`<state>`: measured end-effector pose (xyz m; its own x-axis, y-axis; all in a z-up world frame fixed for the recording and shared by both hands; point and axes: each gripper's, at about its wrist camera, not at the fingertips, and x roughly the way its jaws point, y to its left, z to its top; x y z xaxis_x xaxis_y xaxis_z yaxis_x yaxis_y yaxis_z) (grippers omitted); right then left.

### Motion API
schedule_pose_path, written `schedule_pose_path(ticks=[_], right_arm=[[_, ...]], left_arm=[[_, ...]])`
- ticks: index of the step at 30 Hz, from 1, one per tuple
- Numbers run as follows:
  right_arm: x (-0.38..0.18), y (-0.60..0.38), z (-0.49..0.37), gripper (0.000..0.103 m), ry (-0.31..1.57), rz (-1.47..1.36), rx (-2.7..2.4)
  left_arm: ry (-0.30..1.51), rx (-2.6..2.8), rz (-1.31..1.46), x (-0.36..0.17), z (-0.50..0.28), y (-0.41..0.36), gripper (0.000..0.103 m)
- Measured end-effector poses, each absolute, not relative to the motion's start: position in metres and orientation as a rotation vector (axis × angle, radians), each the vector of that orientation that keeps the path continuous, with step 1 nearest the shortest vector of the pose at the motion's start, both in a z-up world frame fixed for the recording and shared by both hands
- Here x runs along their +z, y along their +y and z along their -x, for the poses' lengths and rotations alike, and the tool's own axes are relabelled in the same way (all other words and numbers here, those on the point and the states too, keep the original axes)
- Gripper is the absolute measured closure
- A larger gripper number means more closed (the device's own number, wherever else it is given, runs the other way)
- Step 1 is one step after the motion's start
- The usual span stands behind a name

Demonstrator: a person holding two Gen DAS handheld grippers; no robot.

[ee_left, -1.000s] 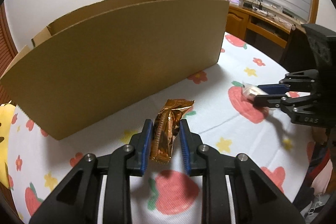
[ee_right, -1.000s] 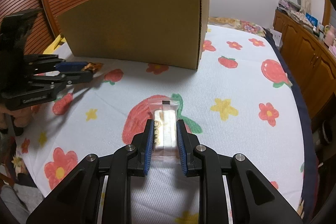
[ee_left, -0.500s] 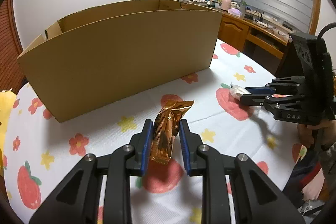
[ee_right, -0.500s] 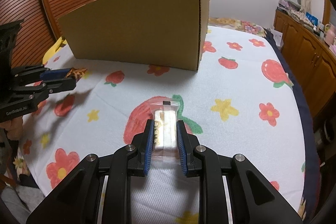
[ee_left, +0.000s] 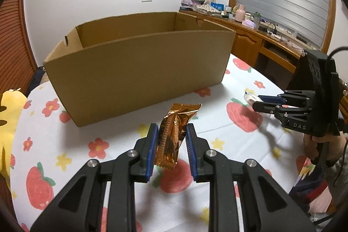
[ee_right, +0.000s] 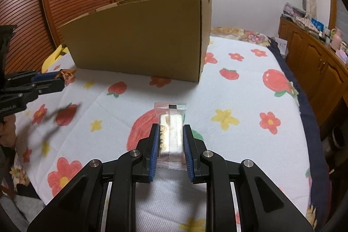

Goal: Organize snacks
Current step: 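Lift both held snacks and carry them over the cardboard box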

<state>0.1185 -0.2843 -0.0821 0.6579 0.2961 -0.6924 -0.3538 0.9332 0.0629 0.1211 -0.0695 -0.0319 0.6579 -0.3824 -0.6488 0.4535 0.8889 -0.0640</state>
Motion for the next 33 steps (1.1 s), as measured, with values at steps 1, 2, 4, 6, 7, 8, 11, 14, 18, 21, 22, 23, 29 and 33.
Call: schedule_pose_path(ticks=[1,2,4,6,7,8,11,14,18,21,22,23,29,33], right_arm=[[-0.081,-0.285,-0.118,0.083,0.759,0.078,0.363],[-0.079,-0.285,-0.116,0.083,0.74,0.077,0.357],[-0.077,-0.286,-0.116,0.083,0.732,0.077,0.352],[-0.075,-0.286,-0.115,0.083,0.725,0.08,0.344],[-0.073,-0.286,-0.115,0.083,0.722,0.079,0.344],[-0.069,-0.285,-0.115,0.083,0.716,0.071,0.35],[-0.055,-0.28,-0.114,0.083,0.689,0.075,0.363],[-0.034,-0.27,-0.111,0.083,0.649,0.101,0.385],[-0.006,-0.258,-0.113,0.083,0.598,0.125,0.41],[0.01,-0.251,-0.12,0.083,0.568,0.143,0.415],[0.016,-0.248,-0.123,0.083,0.556,0.151,0.414],[0.021,-0.246,-0.125,0.083,0.546,0.156,0.417],[0.045,-0.233,-0.139,0.083,0.504,0.181,0.433],[0.053,-0.227,-0.152,0.083,0.498,0.175,0.443]], left_arm=[[0.704,-0.473,-0.103,-0.03,-0.121,-0.068,0.08],[0.697,-0.472,-0.1,-0.027,-0.121,-0.067,0.08],[0.682,-0.466,-0.097,-0.021,-0.121,-0.064,0.08],[0.664,-0.457,-0.094,-0.014,-0.122,-0.06,0.08],[0.656,-0.452,-0.091,-0.011,-0.123,-0.058,0.08],[0.646,-0.447,-0.086,-0.007,-0.125,-0.054,0.08],[0.622,-0.432,-0.069,0.005,-0.131,-0.043,0.08],[0.594,-0.414,-0.061,0.019,-0.138,-0.034,0.08],[0.572,-0.402,-0.058,0.032,-0.149,-0.027,0.08],[0.549,-0.39,-0.07,0.043,-0.157,-0.024,0.08],[0.544,-0.388,-0.073,0.046,-0.157,-0.025,0.08],[0.537,-0.387,-0.074,0.05,-0.161,-0.024,0.08],[0.533,-0.385,-0.056,0.058,-0.178,-0.023,0.08],[0.55,-0.359,-0.053,0.055,-0.196,-0.02,0.08]])
